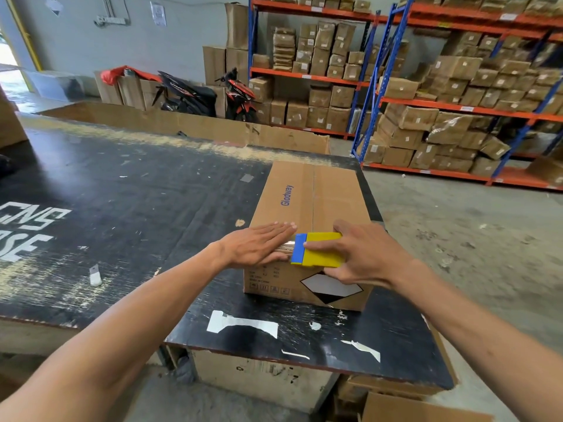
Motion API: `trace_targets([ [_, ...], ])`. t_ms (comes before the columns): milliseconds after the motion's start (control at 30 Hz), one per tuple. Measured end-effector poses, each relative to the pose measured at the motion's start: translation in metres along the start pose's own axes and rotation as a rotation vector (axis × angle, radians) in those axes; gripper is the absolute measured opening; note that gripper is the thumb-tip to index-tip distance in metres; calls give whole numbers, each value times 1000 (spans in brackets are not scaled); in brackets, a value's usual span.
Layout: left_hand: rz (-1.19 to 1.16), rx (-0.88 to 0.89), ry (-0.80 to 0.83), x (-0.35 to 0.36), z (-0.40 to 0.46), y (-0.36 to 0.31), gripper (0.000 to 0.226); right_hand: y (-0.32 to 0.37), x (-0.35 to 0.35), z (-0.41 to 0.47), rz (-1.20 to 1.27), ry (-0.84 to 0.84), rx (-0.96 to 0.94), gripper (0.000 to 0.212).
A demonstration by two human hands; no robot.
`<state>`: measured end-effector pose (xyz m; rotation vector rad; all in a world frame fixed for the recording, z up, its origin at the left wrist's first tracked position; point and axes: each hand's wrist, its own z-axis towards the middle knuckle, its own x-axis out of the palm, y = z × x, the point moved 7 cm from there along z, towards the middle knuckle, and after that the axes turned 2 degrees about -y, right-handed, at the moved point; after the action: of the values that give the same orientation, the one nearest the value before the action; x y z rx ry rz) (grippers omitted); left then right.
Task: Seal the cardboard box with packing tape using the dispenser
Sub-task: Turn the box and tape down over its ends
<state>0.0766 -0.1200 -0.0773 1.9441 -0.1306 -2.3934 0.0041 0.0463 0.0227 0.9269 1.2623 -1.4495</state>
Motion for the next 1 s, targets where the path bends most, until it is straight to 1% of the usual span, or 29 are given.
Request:
trace_targets([
  [100,-4,-13,-15,-2,-1,1,76,-21,-3,-17,23,35,18,57],
  [200,4,22,-36,-5,-1,-4,71,-38,-2,-34,15,38,-1,56],
  [267,11,45,-47,-6,0,-5,66,-39,2,-35,-20,59,-11,56],
  [433,39,76,-27,-4,-1,-7,61,-37,3,-28,-58,112,62,53],
  [533,46,67,12,-5,1,-9,64,-35,1,-27,-68,126,52,53],
  [600,101,82,47,-11,4,-15,70,-35,-1,-27,-61,135,53,52],
  [667,169,123,28,-22,14,-24,73,-36,-1,-26,-68,136,56,52],
  [733,185,153,-7,-25,29,-39,74,-37,0,-26,-69,137,55,52],
  [833,127,114,0,-9,46,-56,79,-37,1,-26,-69,120,47,54],
  [900,75,53,40,1,48,-56,83,-38,3,-27,-74,101,49,54],
  [1000,48,35,75,4,49,-52,87,-39,5,-29,-54,87,44,53],
])
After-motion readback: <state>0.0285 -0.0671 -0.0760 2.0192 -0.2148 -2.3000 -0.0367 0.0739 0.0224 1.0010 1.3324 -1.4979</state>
